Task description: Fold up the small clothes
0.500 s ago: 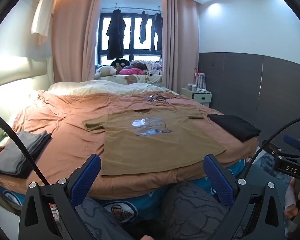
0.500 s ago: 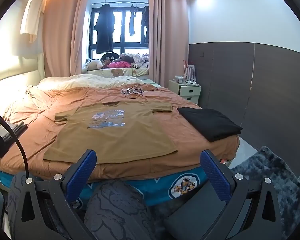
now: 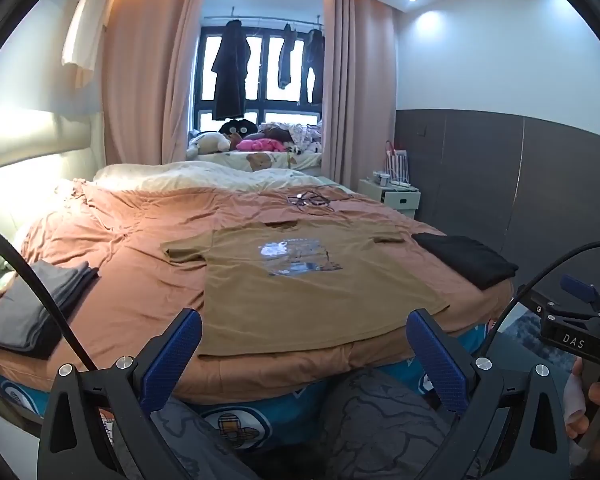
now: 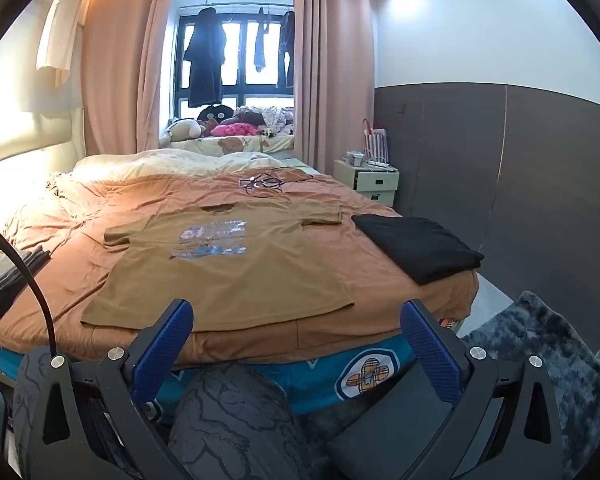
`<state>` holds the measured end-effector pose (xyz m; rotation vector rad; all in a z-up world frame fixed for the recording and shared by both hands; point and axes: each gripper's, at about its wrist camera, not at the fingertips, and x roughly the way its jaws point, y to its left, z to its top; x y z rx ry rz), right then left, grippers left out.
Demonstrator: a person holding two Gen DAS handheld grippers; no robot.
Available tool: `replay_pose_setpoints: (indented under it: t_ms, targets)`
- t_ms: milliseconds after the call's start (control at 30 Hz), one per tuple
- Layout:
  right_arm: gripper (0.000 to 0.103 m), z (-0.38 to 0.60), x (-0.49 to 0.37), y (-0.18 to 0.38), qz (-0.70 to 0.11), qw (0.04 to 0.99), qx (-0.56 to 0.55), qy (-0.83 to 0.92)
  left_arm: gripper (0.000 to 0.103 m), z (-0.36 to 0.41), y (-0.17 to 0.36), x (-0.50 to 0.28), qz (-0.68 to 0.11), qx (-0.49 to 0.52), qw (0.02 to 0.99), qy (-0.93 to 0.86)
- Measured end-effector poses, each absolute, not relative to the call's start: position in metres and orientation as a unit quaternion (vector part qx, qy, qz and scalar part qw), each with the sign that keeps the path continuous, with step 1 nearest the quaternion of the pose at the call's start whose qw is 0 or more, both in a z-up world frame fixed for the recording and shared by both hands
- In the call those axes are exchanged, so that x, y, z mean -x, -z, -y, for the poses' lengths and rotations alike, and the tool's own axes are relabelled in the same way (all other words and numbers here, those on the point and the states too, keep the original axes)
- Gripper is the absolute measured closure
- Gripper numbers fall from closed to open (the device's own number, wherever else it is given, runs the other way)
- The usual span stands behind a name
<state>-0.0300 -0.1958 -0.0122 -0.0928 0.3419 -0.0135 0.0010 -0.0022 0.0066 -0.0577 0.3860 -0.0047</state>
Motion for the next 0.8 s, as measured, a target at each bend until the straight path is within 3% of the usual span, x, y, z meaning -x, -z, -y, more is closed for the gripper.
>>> replay_pose_setpoints:
  t_ms: [800]
  targets:
    - [0.000, 0.1961, 0.0317, 0.0129, -0.166, 0.985, 0.046, 0.004, 0.000, -0.0023, -0.0039, 0.0033, -0.194, 0.033, 0.980, 0.006]
